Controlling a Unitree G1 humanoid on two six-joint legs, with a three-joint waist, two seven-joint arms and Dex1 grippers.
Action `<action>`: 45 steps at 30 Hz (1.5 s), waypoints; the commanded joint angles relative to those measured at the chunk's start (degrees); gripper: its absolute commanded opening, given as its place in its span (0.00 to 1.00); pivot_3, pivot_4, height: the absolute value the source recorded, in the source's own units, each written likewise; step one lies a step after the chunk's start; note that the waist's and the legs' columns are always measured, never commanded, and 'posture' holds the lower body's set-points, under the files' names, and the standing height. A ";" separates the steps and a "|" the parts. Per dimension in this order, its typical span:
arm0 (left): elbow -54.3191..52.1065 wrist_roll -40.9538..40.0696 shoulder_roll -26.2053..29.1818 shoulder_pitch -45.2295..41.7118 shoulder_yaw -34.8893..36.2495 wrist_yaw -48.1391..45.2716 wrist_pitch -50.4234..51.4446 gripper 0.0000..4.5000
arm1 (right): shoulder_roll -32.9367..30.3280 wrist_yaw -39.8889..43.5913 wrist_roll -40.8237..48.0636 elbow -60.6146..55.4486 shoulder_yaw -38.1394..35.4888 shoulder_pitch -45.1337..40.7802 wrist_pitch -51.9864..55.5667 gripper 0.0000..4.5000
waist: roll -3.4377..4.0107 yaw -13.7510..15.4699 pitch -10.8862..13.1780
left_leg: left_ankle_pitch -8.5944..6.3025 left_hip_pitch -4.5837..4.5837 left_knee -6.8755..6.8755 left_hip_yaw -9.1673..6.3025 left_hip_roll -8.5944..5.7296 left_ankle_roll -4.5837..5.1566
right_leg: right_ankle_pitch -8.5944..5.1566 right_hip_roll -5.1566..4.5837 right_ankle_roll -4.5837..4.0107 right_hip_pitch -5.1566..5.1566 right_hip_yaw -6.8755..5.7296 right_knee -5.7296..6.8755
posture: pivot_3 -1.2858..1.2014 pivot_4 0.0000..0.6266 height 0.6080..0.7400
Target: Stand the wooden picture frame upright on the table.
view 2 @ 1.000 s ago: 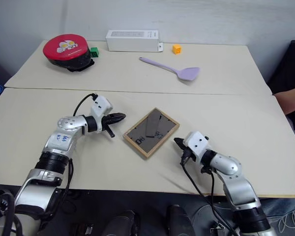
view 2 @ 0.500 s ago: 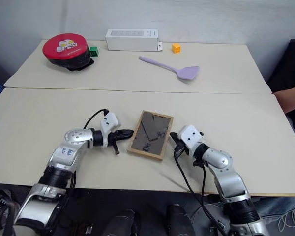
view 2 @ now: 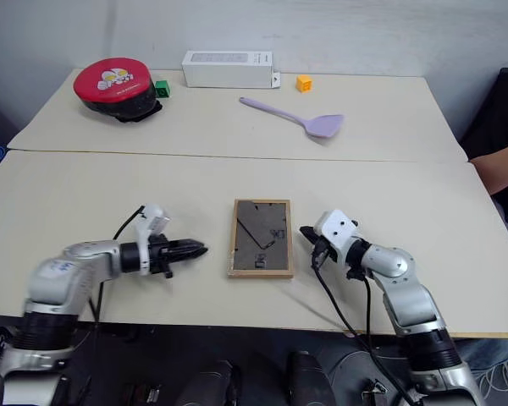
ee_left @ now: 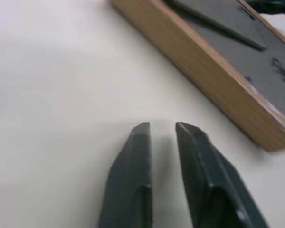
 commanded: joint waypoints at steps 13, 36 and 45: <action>20.93 -9.11 -10.56 -20.77 -2.63 13.09 27.64 0.95 | -0.86 3.47 -0.18 -5.15 3.71 1.19 0.72 0.00 | -0.02 0.47 -0.03 | 0.01 0.07 0.16 -0.09 -0.19 0.04 | 0.02 -0.11 0.03 0.12 -0.02 0.09 | 0.52 0.24 1.00; 28.41 -25.45 -17.77 -22.85 -1.71 31.46 27.64 0.86 | 1.43 1.12 -3.21 -8.08 7.37 0.54 4.13 0.00 | 0.01 1.70 -0.10 | 0.03 0.25 0.17 -0.35 -0.44 0.08 | 0.02 -0.29 0.04 0.42 -0.08 -0.03 | 0.52 0.24 1.00; 23.78 -25.14 -19.51 -17.85 4.95 32.40 26.83 0.32 | -3.33 5.11 2.51 -10.33 -0.04 4.90 2.14 0.00 | 0.00 1.66 -0.09 | 0.03 0.29 0.18 -0.63 -0.43 0.07 | 0.03 -0.27 0.05 0.66 -0.27 -0.21 | 0.52 0.24 1.00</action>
